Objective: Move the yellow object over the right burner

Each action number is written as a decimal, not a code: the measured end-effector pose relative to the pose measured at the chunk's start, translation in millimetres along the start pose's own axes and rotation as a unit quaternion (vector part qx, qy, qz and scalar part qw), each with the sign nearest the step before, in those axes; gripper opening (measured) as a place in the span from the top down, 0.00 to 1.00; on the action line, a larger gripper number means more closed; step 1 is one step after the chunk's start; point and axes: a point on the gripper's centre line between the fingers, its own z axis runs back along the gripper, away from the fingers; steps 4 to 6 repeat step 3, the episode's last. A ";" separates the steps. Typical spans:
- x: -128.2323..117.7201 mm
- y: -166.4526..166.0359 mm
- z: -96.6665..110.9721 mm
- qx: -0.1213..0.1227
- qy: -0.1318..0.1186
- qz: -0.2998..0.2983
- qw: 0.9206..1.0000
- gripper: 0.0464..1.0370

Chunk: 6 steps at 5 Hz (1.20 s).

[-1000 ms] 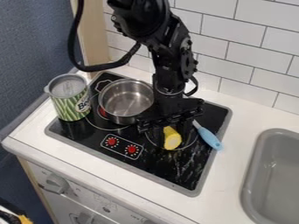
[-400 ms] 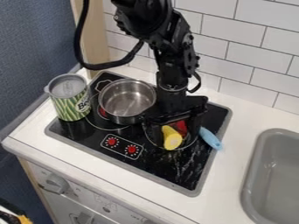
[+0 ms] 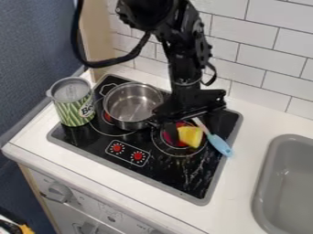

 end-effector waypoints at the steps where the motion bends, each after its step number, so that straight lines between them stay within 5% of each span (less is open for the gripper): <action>1: -5.1 -11.1 15.6 -0.026 -0.013 -0.019 0.999 0.04; 6: -9.5 -14.6 21.2 -0.028 -0.024 -0.031 0.999 0.04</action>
